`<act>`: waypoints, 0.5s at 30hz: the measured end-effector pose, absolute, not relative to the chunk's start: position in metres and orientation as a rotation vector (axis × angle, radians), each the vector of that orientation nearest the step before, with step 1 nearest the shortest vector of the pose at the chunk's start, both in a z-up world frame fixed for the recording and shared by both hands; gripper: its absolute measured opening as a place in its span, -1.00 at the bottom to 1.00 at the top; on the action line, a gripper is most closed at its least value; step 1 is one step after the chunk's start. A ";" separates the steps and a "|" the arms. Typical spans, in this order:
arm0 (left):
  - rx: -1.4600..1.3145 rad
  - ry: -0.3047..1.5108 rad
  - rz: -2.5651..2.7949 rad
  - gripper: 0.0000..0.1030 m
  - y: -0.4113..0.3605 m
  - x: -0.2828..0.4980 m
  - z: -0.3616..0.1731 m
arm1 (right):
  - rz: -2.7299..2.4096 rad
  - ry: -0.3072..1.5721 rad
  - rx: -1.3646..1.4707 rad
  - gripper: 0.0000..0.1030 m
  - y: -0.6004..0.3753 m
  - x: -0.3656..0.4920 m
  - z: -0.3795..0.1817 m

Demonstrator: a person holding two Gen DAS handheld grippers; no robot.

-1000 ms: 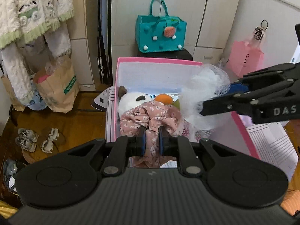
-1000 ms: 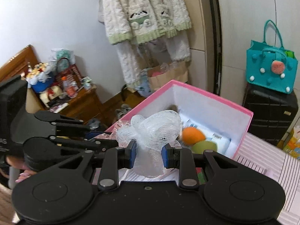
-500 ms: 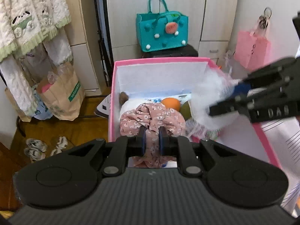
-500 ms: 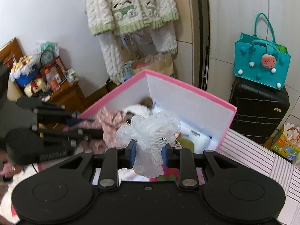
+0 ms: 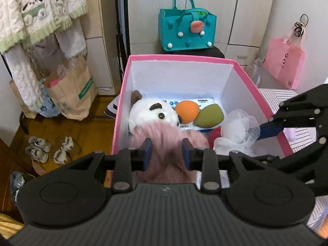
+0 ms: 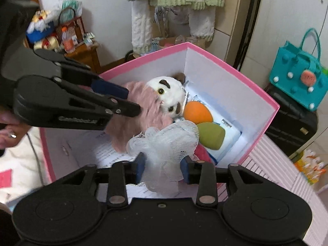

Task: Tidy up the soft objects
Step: 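Open the left tool over the box while the right releases the bath puff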

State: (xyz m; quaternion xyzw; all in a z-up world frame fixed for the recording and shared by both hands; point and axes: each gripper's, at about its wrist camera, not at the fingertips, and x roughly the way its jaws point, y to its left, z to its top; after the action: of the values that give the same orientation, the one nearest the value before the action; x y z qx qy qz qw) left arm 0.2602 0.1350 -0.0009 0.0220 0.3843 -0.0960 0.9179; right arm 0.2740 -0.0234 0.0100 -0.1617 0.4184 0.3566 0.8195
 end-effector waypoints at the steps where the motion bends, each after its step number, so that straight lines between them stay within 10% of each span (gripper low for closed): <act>1: 0.044 0.780 -0.195 -0.26 0.136 0.257 0.001 | 0.749 0.883 -0.366 -0.05 -0.021 0.273 0.010; 15: 0.090 0.717 -0.234 -0.08 0.141 0.210 0.041 | 0.690 0.809 -0.285 0.14 -0.046 0.243 0.038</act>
State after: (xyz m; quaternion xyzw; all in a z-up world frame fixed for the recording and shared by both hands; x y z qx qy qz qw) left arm 0.2099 0.1406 0.0407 0.0439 0.3498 -0.1142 0.9288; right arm 0.2435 -0.0456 0.0384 -0.1356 0.3842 0.3280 0.8523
